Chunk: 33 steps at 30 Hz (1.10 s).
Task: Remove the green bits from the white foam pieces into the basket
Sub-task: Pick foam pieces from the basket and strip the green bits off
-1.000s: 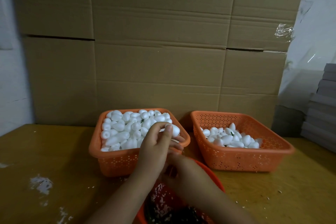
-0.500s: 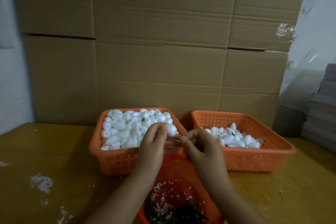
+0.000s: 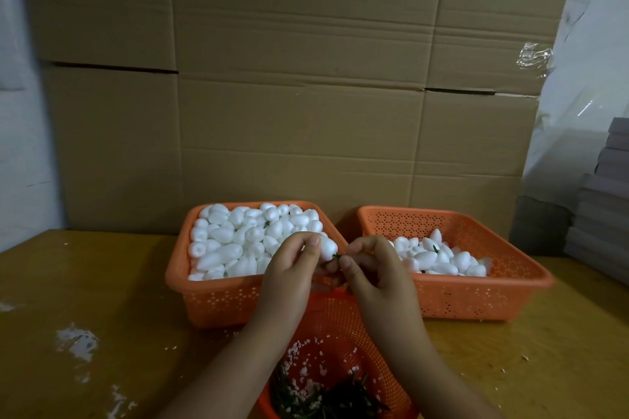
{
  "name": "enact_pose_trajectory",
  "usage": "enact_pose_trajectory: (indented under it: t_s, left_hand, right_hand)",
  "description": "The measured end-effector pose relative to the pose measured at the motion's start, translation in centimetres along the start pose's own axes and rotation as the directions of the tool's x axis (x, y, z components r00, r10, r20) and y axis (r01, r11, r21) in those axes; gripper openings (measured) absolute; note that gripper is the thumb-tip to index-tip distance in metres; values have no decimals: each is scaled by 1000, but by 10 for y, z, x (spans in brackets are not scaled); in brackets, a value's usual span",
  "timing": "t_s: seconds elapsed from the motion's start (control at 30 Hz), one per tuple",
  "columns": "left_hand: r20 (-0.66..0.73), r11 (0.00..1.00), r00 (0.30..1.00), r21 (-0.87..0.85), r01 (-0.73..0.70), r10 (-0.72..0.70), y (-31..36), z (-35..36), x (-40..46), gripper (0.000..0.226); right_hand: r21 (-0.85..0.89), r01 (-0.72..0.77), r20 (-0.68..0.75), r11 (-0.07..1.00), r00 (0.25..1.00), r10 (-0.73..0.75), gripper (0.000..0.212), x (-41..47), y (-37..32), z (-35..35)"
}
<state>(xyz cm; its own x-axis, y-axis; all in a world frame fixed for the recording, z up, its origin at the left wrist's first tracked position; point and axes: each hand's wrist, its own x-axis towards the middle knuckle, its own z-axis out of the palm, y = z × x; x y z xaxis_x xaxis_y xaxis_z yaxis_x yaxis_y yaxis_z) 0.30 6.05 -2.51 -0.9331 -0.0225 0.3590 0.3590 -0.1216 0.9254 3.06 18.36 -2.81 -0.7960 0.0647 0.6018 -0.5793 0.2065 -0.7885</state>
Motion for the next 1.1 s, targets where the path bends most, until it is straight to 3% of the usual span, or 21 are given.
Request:
enact_pose_trajectory:
  t_s: [0.37,0.67,0.77,1.1]
  left_hand:
    - [74,996,997,83,-36,29,-8,1,0,16]
    - [15,999,1000,21,-26,26,-2,1,0,17]
    - [3,999,1000,-38,21,-21,0,0,1,17]
    - [17,1000,1000,-6,4,-4,-2,1,0,13]
  right_hand:
    - [-40,-32,-1,999,999,32,18,-2,1,-4]
    - [40,-110,-78,993,990,113,4,3,-4,-3]
    - [44,-146,-89,988,985,149,9,5,-1,-5]
    - [-50,-173,-76,984,983,169,14,3,-3,-4]
